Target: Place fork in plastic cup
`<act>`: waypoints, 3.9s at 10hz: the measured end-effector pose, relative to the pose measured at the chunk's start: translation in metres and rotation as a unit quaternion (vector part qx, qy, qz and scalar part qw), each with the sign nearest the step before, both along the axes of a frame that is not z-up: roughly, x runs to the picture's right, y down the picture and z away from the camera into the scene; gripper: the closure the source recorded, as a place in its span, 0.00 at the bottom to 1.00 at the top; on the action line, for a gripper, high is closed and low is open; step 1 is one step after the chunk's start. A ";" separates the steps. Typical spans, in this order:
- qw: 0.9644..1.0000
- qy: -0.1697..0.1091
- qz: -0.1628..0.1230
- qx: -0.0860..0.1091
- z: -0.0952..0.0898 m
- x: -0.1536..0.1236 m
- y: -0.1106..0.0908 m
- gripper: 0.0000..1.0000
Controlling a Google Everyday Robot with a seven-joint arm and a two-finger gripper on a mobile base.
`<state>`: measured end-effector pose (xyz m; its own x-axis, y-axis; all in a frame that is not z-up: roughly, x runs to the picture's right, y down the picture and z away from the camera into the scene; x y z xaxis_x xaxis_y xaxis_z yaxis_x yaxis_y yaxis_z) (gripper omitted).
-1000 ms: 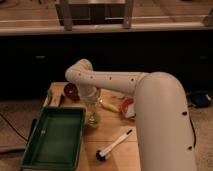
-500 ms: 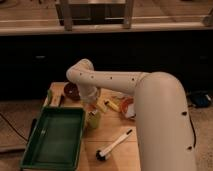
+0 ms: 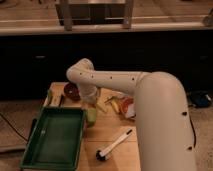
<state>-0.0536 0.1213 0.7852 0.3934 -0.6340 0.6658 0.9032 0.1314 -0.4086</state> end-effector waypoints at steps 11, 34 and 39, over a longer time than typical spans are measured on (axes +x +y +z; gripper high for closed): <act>1.000 -0.029 0.010 -0.005 -0.006 0.006 -0.006 0.20; 0.999 -0.030 0.010 -0.005 -0.006 0.005 -0.006 0.20; 0.999 -0.030 0.010 -0.005 -0.006 0.005 -0.006 0.20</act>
<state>-0.0484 0.1154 0.7795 0.3654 -0.6192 0.6950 0.9232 0.1454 -0.3558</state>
